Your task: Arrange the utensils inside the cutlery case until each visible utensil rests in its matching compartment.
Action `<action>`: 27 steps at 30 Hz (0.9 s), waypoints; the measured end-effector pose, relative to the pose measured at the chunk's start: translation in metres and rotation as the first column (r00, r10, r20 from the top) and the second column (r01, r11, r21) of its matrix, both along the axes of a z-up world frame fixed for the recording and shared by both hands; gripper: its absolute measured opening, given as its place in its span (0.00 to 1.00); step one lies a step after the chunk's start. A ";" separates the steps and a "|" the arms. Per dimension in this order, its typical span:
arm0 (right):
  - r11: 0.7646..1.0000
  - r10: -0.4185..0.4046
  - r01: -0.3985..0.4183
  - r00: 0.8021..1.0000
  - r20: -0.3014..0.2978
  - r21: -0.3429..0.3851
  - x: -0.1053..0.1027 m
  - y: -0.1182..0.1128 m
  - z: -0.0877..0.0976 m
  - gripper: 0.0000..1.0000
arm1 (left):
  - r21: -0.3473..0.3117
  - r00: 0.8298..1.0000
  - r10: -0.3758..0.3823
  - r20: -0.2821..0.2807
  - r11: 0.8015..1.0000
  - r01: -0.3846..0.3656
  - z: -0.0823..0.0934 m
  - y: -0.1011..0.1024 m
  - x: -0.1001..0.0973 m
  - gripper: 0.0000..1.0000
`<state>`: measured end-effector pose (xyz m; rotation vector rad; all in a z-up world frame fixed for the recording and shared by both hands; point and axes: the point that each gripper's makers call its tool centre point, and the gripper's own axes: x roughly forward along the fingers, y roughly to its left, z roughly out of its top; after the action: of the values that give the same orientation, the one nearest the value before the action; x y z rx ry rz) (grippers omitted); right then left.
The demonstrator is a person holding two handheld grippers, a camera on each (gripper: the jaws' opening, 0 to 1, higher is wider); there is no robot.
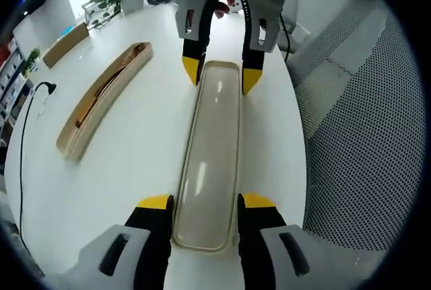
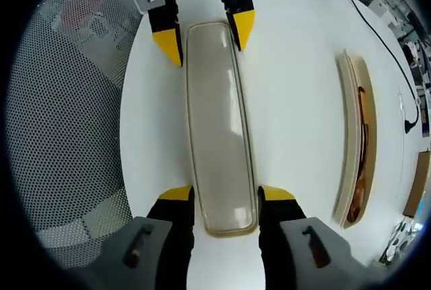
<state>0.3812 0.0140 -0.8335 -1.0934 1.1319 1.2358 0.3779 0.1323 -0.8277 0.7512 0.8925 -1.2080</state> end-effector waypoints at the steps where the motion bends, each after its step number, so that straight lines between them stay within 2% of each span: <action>1: 1.000 -0.005 0.005 1.000 0.001 -0.005 0.000 0.000 0.000 0.35 | -0.001 1.000 0.007 -0.003 1.000 -0.007 0.000 0.000 0.000 0.39; 9: 0.999 0.025 -0.025 1.000 -0.011 -0.030 0.001 -0.001 0.000 0.34 | 0.013 1.000 0.013 -0.006 1.000 -0.013 0.000 0.000 0.000 0.39; 17: 0.991 0.053 -0.058 0.998 -0.040 -0.120 0.000 -0.003 0.000 0.33 | -0.008 1.000 0.004 0.009 1.000 -0.004 0.001 -0.001 0.000 0.39; 20: 0.996 0.050 -0.055 0.996 -0.070 -0.076 0.002 -0.003 0.002 0.33 | 0.005 1.000 -0.020 0.017 1.000 0.020 0.002 -0.001 -0.001 0.40; 23: 1.000 0.013 -0.015 0.994 -0.112 -0.017 0.001 -0.002 0.003 0.33 | 0.018 0.998 -0.050 0.045 0.999 0.049 0.003 -0.001 -0.001 0.41; 27: 0.999 0.009 -0.001 0.987 -0.161 0.054 0.002 -0.003 0.005 0.33 | 0.006 0.997 -0.055 0.051 0.999 0.054 0.003 -0.001 0.000 0.42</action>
<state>0.3829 0.0115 -0.8280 -0.9702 1.2112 1.3704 0.3782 0.1310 -0.8246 0.8108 0.8375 -1.2298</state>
